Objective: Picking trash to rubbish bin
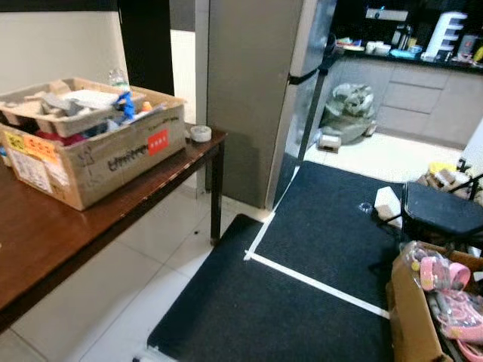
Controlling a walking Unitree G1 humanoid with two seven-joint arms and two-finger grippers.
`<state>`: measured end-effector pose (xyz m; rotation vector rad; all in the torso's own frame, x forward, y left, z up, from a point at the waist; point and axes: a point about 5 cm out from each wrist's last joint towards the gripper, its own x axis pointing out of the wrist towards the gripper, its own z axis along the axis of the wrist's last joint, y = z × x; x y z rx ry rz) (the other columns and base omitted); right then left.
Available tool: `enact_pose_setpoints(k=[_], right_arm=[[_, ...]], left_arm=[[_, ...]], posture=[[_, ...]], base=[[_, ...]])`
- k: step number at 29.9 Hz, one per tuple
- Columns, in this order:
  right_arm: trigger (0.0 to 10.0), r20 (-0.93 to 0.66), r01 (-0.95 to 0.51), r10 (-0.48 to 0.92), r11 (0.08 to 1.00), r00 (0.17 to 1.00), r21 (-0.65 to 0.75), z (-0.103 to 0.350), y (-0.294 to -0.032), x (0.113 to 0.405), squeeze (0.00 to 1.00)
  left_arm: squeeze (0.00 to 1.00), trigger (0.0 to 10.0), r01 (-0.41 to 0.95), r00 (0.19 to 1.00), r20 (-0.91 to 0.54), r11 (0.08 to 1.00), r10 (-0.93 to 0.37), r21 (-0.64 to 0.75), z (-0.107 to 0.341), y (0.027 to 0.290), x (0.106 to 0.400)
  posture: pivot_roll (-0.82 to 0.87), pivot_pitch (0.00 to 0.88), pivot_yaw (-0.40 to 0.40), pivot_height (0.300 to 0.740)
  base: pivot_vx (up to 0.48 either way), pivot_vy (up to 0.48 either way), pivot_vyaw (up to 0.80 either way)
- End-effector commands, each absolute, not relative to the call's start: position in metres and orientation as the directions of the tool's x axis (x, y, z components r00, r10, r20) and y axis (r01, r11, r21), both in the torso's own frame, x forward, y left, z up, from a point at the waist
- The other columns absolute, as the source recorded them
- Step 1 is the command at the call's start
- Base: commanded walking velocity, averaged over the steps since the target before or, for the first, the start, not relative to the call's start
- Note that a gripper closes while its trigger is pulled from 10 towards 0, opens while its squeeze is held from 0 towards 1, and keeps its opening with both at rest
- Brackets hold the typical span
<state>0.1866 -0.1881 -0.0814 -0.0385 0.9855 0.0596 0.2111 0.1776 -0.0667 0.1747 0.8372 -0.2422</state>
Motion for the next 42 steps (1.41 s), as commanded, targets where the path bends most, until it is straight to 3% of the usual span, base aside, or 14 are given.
enact_pose_setpoints(k=[1, 8, 42], right_arm=[[10.0, -0.845, -0.058, 0.032, 0.998, 0.534, 0.001, -0.085, -0.187, 0.18, 0.0], [10.0, -0.846, -0.059, 0.031, 0.998, 0.533, 0.0, -0.085, -0.188, 0.179, 0.0], [10.0, -0.848, -0.029, 0.004, 0.999, 0.529, -0.014, -0.086, -0.192, 0.176, 0.0]], left_arm=[[0.0, 10.0, 0.278, 0.635, -0.758, 0.96, -0.148, 0.045, -0.068, 0.177, 0.209], [0.0, 10.0, 0.264, 0.659, -0.737, 0.963, -0.146, 0.045, -0.064, 0.174, 0.216], [0.0, 10.0, 0.315, 0.668, -0.72, 0.948, -0.188, 0.045, -0.06, 0.167, 0.221]], posture=[[-0.08, 0.146, -0.019, 0.74], [-0.08, 0.143, -0.017, 0.74], [-0.08, 0.144, -0.014, 0.74]], base=[[0.0, 0.0, 0.0], [0.0, 0.48, 0.0], [0.0, 0.0, 0.0]])
